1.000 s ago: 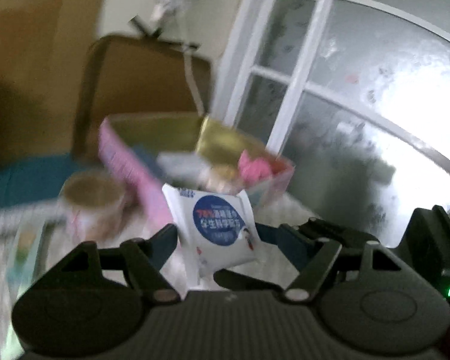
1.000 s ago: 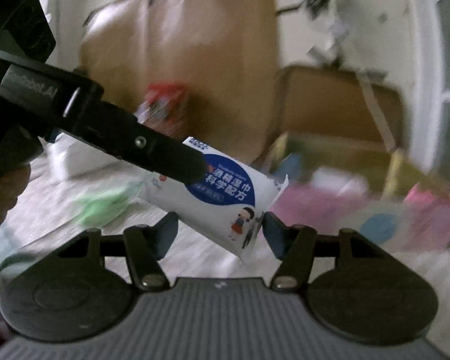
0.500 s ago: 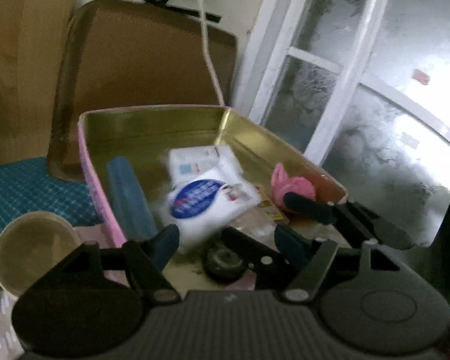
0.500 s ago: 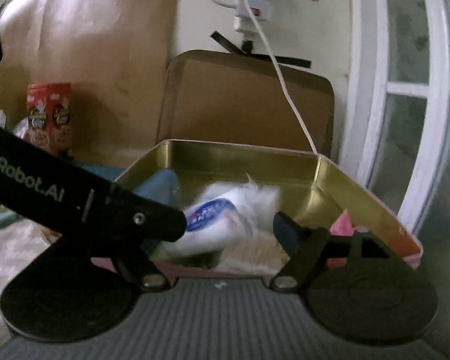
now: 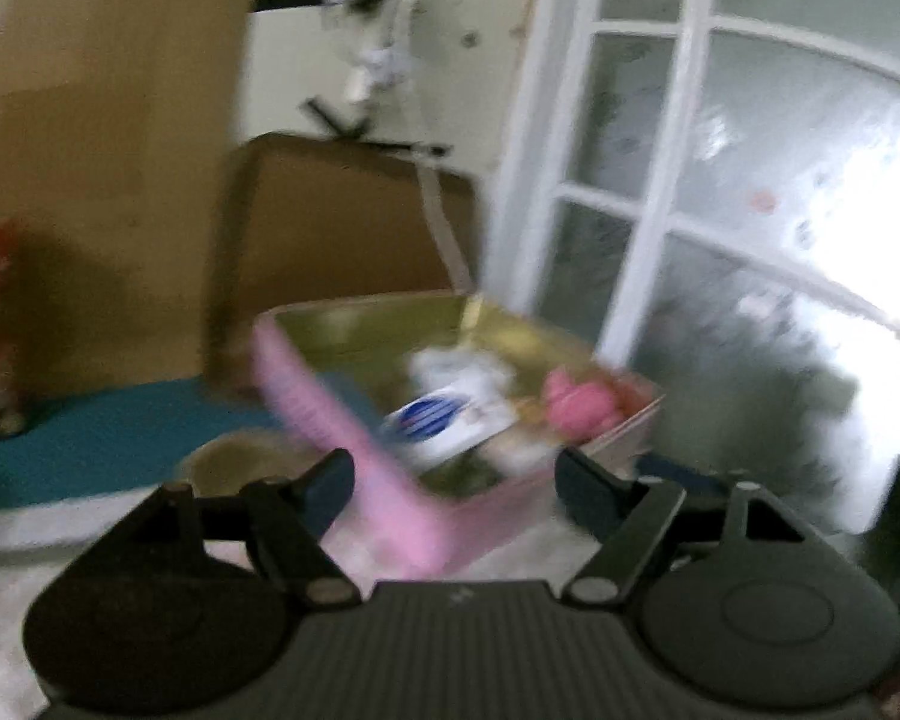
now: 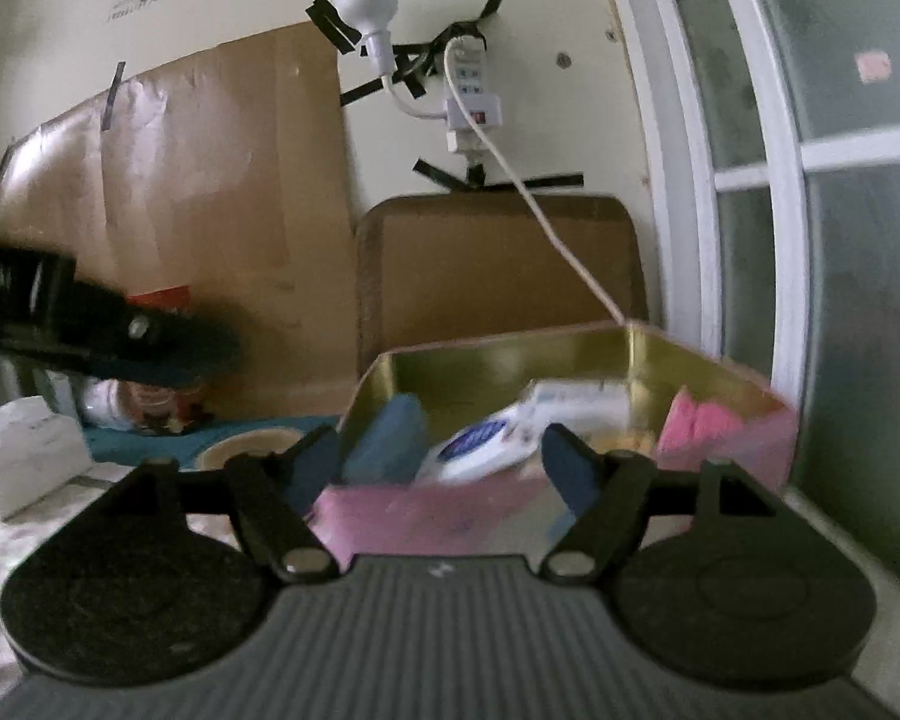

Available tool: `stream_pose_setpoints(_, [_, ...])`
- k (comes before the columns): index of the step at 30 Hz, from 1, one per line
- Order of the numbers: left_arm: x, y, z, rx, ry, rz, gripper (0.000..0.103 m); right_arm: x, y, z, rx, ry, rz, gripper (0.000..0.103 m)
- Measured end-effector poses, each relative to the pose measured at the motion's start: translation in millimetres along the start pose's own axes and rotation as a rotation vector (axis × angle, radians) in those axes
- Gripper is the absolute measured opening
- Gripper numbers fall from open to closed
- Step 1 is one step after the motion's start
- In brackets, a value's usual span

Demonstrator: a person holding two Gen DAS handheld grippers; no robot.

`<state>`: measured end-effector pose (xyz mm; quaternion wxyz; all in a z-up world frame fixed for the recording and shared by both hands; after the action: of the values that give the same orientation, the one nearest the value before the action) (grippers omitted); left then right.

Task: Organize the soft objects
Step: 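Carry the wipes packet with the right gripper into the tin and release, then reach the right gripper to the small teal-and-orange box and grasp it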

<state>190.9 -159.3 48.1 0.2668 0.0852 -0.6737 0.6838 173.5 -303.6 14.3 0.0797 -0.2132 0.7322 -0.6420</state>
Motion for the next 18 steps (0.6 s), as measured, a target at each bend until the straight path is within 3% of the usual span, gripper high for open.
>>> stream_pose_setpoints(7, [13, 56, -83, 0.064, -0.185, -0.082, 0.076, 5, 34, -48, -0.084, -0.055, -0.079, 0.075])
stream_pose_setpoints(18, [30, 102, -195, 0.131, -0.413, -0.079, 0.076, -36, 51, -144, 0.014, -0.199, -0.217, 0.074])
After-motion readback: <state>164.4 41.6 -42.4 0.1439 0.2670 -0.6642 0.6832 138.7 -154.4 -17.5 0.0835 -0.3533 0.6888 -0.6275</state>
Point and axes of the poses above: each gripper's, at about its wrist camera, not at the fingertips, and x roughly against the way its jaws point, z to its right, y to its underside, the point moved 10 cm from there along -x, roughly the way its jaws point, and after that the axes turned 11 degrees about -y, right-handed, at the moved point
